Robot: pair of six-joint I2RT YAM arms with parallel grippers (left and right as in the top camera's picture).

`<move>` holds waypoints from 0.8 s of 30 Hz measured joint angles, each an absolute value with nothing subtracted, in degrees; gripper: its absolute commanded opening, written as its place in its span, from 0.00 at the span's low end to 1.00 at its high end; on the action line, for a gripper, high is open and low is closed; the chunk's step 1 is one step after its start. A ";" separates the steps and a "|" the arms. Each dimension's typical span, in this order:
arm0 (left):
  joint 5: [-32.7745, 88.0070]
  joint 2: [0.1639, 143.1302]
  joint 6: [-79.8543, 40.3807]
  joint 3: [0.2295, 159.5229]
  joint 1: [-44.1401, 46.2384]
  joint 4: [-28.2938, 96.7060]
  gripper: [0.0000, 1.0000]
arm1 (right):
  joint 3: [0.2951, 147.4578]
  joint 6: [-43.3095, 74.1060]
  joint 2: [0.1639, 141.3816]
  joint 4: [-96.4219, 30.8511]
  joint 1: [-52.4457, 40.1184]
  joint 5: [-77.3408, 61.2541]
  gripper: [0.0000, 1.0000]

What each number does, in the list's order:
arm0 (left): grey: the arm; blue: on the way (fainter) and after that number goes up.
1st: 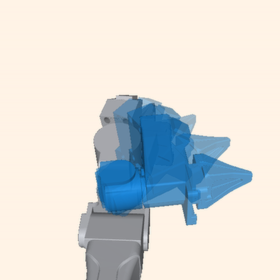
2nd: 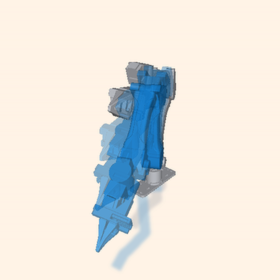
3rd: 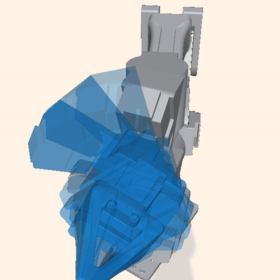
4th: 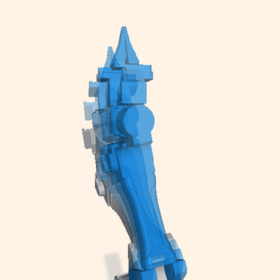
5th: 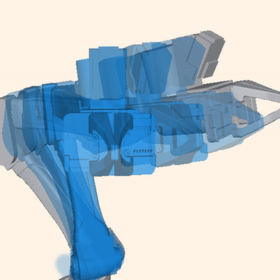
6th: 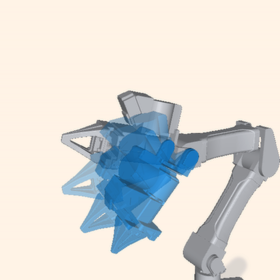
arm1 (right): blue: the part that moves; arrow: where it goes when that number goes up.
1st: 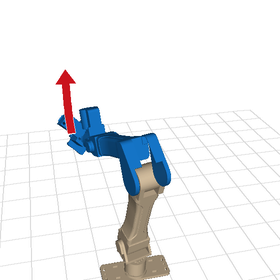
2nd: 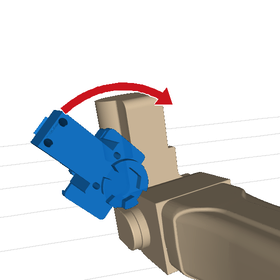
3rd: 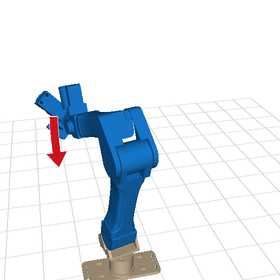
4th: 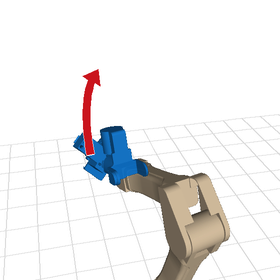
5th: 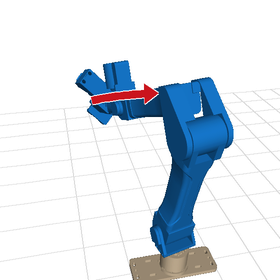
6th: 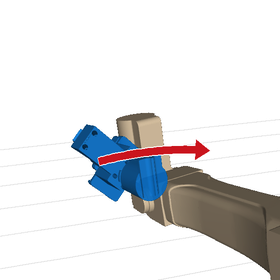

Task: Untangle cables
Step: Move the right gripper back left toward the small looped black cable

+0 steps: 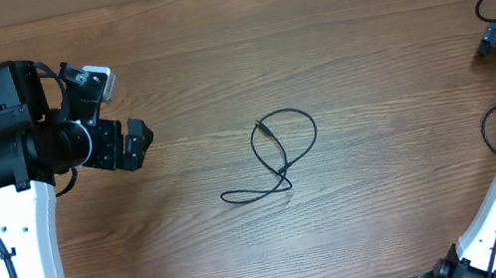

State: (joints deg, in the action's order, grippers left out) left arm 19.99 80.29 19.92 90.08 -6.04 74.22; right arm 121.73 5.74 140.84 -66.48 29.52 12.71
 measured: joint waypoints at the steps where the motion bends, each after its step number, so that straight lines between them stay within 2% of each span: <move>1: 19.97 80.29 19.92 90.08 -6.04 74.22 0.99 | 121.73 5.76 140.84 -66.72 29.52 11.44 1.00; 13: 19.99 80.29 19.92 90.08 -6.04 74.22 1.00 | 121.73 5.85 135.41 -67.66 28.64 -8.86 1.00; 24: 19.99 80.29 19.92 90.08 -6.04 74.22 1.00 | 122.34 6.00 121.56 -75.31 21.15 -27.68 1.00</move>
